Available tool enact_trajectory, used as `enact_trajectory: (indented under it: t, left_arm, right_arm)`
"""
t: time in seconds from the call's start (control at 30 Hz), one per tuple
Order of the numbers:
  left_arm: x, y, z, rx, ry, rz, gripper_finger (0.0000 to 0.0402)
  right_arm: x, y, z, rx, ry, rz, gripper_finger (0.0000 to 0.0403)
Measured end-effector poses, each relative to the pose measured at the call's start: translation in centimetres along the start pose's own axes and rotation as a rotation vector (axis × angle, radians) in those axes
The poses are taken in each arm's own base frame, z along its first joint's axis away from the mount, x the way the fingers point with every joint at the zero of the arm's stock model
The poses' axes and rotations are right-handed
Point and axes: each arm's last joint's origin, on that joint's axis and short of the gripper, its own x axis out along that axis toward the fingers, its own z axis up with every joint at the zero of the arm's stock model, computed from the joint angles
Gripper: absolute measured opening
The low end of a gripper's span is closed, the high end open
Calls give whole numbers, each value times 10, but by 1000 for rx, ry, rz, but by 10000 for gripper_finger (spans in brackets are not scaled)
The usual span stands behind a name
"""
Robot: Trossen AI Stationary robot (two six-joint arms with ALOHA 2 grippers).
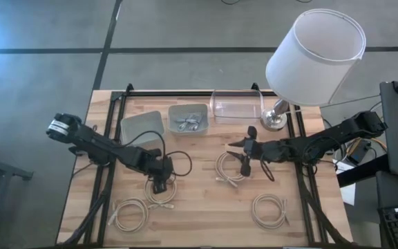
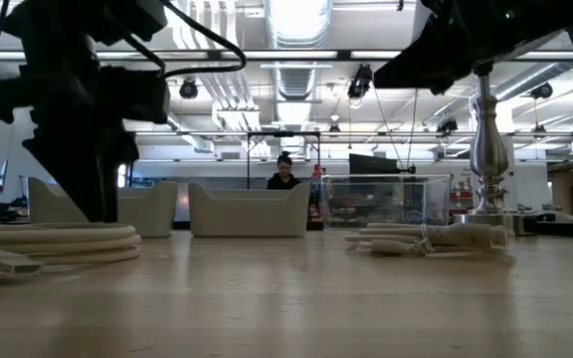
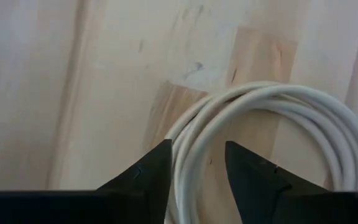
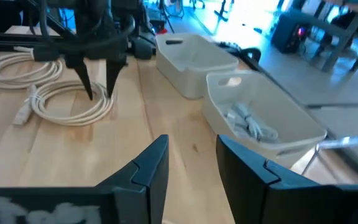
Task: Pick & Place USB Port
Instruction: Put the light brown HDMI cable into the left gray bin
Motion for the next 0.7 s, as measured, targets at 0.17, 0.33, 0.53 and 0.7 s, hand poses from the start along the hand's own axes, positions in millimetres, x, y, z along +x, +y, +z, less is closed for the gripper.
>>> enact_trajectory:
  t: [0.17,0.33,0.53,0.7]
  left_arm:
    - [17,1,-4,32,31,26,137]
    - [29,1,-3,49,34,65,115]
    - [22,-5,10,100,-29,83,39]
    - [-12,-13,35,88,-185,98,17]
  right_arm:
    - [0,1,8,-40,-22,1,133]
    - [0,1,11,-38,-27,1,136]
    - [0,1,11,-38,-26,1,128]
    - [0,1,10,-37,-26,1,123]
